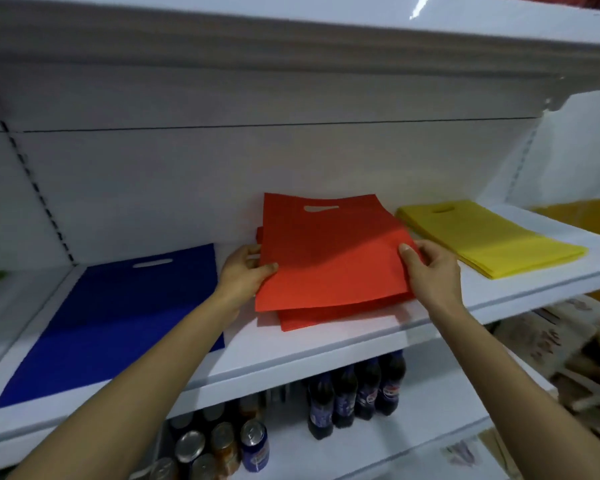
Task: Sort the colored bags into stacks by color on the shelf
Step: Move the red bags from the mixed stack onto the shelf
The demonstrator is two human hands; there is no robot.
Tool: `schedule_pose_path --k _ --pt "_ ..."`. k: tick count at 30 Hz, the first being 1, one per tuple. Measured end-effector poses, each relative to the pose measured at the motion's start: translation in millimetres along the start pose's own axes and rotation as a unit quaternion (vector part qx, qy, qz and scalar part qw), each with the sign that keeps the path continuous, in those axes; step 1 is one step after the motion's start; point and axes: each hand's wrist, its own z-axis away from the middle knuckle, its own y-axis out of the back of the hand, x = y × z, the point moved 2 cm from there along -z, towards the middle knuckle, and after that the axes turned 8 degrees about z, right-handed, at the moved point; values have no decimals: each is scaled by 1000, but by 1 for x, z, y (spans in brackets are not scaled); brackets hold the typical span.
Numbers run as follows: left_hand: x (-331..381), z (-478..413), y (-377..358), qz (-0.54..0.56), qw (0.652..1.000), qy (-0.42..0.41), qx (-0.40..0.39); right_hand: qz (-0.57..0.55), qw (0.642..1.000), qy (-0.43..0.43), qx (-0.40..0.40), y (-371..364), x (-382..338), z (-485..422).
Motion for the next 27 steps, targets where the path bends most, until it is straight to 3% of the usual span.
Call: schedule_pose_path --k 5,10,17,21,27 --pt "-15 -12 -18 -44 996 22 68 56 997 2 -58 -11 27 -40" --pt "-27 -9 -33 -120 986 9 120 136 975 -2 -175 -13 60 -61" --pt "-32 6 -35 -115 975 -51 185 57 982 7 -177 -9 84 -58" --pt "-35 4 -34 -173 968 -69 171 54 980 27 -192 -10 86 -59" --pt "-37 3 -34 -176 967 -75 171 37 977 31 -208 -13 90 -59"
